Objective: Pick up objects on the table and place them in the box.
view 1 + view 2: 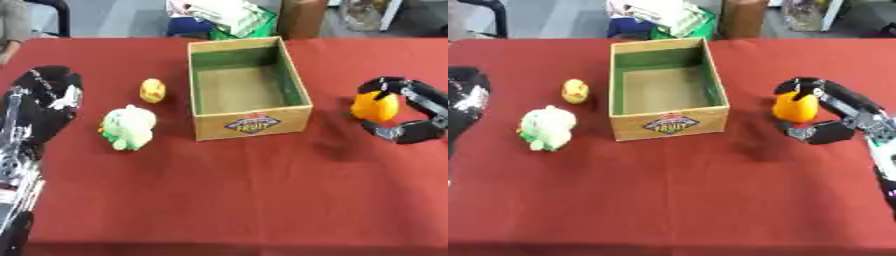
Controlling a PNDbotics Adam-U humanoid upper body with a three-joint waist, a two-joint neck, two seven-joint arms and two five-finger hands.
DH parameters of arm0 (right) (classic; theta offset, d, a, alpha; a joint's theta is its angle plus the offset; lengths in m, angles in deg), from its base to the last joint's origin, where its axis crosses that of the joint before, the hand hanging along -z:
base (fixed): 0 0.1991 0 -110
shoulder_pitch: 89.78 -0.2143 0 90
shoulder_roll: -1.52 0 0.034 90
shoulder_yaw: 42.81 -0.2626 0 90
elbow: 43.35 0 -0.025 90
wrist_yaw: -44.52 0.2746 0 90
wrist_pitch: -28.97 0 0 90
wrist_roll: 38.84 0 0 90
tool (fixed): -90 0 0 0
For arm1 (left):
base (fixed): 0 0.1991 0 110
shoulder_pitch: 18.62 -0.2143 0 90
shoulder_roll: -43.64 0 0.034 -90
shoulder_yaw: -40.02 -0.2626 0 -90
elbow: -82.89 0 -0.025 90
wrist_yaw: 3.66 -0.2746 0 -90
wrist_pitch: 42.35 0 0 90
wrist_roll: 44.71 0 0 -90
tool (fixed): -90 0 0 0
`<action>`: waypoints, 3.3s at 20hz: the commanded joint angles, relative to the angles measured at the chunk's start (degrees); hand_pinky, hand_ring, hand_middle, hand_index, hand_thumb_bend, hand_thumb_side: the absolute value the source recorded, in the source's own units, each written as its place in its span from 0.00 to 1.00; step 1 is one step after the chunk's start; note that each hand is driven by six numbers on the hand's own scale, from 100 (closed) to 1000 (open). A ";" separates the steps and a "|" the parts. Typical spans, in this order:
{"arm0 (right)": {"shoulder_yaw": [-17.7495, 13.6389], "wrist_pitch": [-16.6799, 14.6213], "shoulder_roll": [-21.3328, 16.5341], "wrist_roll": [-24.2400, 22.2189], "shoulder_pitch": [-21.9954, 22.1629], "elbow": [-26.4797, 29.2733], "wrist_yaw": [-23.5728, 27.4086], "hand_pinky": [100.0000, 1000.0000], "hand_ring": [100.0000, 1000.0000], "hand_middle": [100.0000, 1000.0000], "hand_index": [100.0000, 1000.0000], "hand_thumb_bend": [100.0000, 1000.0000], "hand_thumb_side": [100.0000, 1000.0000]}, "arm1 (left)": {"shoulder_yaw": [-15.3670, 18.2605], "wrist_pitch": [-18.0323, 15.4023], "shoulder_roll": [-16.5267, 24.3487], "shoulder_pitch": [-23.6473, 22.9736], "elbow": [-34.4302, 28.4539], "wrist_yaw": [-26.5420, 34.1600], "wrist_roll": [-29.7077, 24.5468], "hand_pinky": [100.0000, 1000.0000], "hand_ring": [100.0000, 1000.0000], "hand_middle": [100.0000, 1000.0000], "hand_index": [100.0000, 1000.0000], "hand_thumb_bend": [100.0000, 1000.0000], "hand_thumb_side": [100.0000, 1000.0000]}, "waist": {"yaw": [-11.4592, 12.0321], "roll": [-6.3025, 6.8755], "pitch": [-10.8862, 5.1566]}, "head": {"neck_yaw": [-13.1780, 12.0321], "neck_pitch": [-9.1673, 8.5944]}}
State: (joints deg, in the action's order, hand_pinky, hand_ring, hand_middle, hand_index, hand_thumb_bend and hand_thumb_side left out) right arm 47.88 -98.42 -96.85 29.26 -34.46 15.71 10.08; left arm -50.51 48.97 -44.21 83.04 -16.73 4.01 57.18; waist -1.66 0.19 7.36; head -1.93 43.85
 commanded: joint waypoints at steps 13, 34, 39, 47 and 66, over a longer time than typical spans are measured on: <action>-2.12 3.77 -1.35 23.45 -2.52 -1.04 -12.40 0.68 0.82 0.79 0.84 0.15 0.43 | 0.59 -0.03 0.71 0.44 -0.66 0.17 -0.08 0.68 0.54 0.49 0.63 0.14 0.11 | -0.07 0.11 -0.73 | 0.57 0.27; -3.18 5.84 -0.87 23.70 -3.10 -10.63 -20.77 0.48 0.48 0.45 0.62 0.00 0.33 | 0.59 0.01 0.60 0.21 -0.74 0.20 -0.09 0.68 0.54 0.49 0.63 0.14 0.12 | -0.02 0.40 -0.77 | 1.01 0.13; -3.34 5.86 -0.50 30.60 -3.67 -8.52 -17.93 0.33 0.32 0.18 0.28 0.00 0.18 | 0.60 0.03 0.61 0.17 -0.73 0.21 -0.07 0.68 0.54 0.49 0.63 0.14 0.12 | 0.08 0.37 -0.79 | 0.96 0.15; 0.47 2.95 -0.24 30.75 -7.91 -1.34 -9.10 0.33 0.33 0.17 0.27 0.00 0.14 | 0.44 0.04 0.65 0.22 -0.79 0.24 -0.20 0.68 0.54 0.49 0.63 0.14 0.12 | 0.30 0.34 -0.90 | 1.07 0.26; 3.65 -3.52 6.86 19.37 -21.87 -8.73 -11.18 0.41 0.42 0.29 0.43 0.00 0.24 | -1.10 0.28 0.23 2.89 -1.30 0.49 -1.75 0.68 0.54 0.49 0.63 0.14 0.12 | 6.21 0.36 1.15 | 4.01 -2.33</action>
State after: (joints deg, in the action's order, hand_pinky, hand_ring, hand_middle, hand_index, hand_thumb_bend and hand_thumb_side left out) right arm 52.44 -101.59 -89.61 48.91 -54.63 7.61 0.24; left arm -51.66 49.35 -44.71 85.09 -16.80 4.28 55.67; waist 4.70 0.52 9.38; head 1.69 42.23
